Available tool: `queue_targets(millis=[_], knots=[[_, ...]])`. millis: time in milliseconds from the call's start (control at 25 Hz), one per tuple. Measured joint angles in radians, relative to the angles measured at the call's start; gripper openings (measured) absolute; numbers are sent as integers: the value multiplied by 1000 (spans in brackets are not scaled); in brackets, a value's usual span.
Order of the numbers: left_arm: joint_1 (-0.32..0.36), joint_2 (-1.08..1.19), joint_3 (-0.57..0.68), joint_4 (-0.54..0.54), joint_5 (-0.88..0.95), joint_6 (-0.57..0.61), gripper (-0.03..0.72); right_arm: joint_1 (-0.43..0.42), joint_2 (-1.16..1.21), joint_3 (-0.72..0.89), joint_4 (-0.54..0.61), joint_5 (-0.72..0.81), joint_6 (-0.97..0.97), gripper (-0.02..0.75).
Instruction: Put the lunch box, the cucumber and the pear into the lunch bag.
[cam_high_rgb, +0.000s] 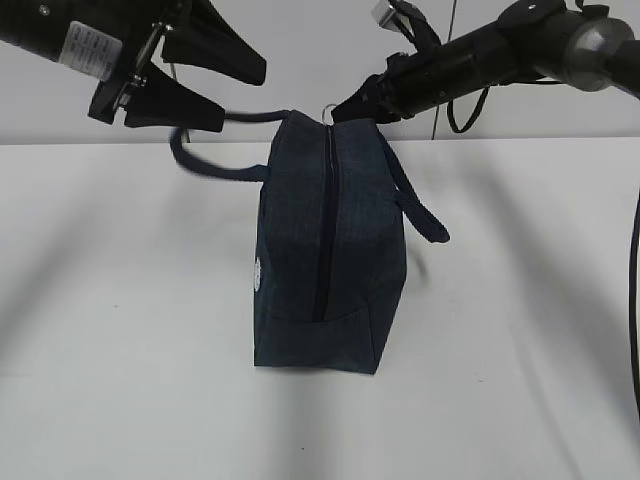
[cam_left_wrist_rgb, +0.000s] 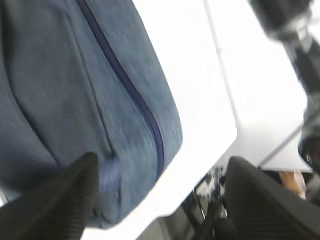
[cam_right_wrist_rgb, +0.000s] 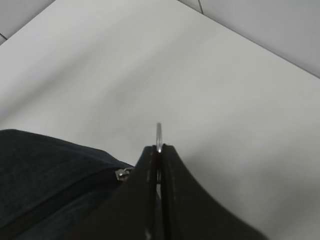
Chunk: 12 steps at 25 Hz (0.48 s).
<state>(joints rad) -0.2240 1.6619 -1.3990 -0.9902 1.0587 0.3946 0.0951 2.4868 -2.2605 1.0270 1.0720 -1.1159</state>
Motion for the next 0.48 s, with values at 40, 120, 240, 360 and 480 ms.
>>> queue_targets(millis=[40,120,240,360,480], knots=[[1,1,-7,0,-16,-5,503,0,0,0,0,2,0,-16],[1,9,-34,-17,-20,-10,483,0,0,0,-2,7,0,-16],[1,13,-103,-43,-27,-9,470,0,0,0,-2,11,0,-16],[1,26,-184,-20,-83,-8,465,-2,0,0,-3,14,0,-16],[2,100,-274,20,-115,-8,465,-2,0,0,-3,15,0,-16]])
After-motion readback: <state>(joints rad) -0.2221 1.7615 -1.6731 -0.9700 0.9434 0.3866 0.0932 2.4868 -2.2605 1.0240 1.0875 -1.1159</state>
